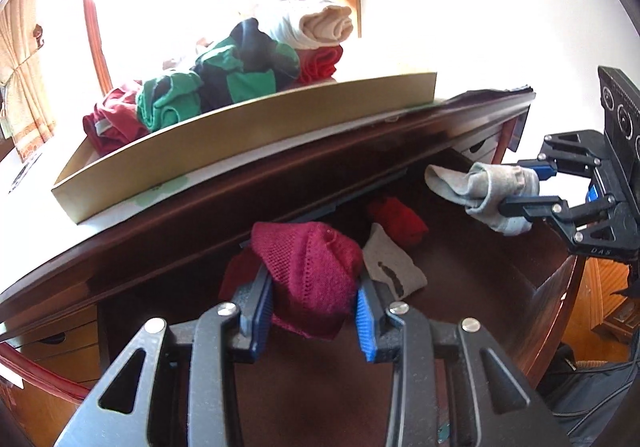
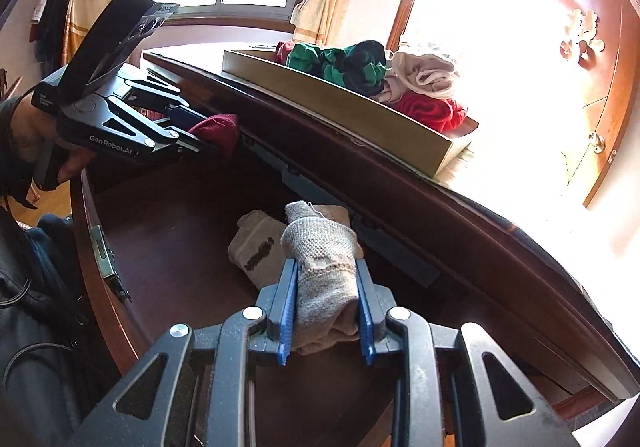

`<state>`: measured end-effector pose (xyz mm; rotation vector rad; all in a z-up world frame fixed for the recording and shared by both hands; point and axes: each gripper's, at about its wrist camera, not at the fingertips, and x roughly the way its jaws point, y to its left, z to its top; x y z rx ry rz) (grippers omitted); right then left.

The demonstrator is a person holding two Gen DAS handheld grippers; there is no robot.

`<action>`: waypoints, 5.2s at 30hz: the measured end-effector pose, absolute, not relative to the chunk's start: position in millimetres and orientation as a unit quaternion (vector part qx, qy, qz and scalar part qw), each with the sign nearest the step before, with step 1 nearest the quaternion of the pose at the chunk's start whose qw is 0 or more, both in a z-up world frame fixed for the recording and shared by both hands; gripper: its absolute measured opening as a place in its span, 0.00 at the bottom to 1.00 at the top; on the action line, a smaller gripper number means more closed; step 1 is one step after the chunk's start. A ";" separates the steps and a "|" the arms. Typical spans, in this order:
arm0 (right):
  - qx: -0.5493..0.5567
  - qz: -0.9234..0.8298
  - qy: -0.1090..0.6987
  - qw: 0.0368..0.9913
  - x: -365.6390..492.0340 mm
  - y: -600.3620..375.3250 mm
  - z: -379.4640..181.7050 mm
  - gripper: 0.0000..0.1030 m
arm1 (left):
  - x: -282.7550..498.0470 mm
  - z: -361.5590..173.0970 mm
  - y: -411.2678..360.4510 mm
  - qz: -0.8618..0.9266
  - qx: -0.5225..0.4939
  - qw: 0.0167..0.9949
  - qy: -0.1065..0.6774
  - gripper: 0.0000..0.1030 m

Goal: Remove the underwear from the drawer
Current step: 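Lift both socks out of the drawer and carry them over the tray, then lower both socks into the tray and open both tools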

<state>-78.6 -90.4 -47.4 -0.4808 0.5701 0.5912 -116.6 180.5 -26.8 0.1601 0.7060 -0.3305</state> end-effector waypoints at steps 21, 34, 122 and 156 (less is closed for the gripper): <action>-0.163 0.304 0.206 0.916 -82.3 -87.7 -24.5 0.28 | -128.9 6.5 207.5 -0.122 0.020 0.954 0.273 0.33; -0.127 0.304 0.182 0.927 -76.2 -89.4 -11.8 0.28 | -124.3 20.0 213.7 -0.104 0.009 0.962 0.253 0.33; -0.073 0.310 0.107 0.942 -1.1 -62.9 69.7 0.28 | -46.7 85.2 246.6 -0.054 0.042 0.975 0.212 0.33; -0.103 0.317 0.183 0.925 64.1 -3.4 72.1 0.28 | -2.7 63.4 260.5 -0.006 0.058 0.955 0.291 0.33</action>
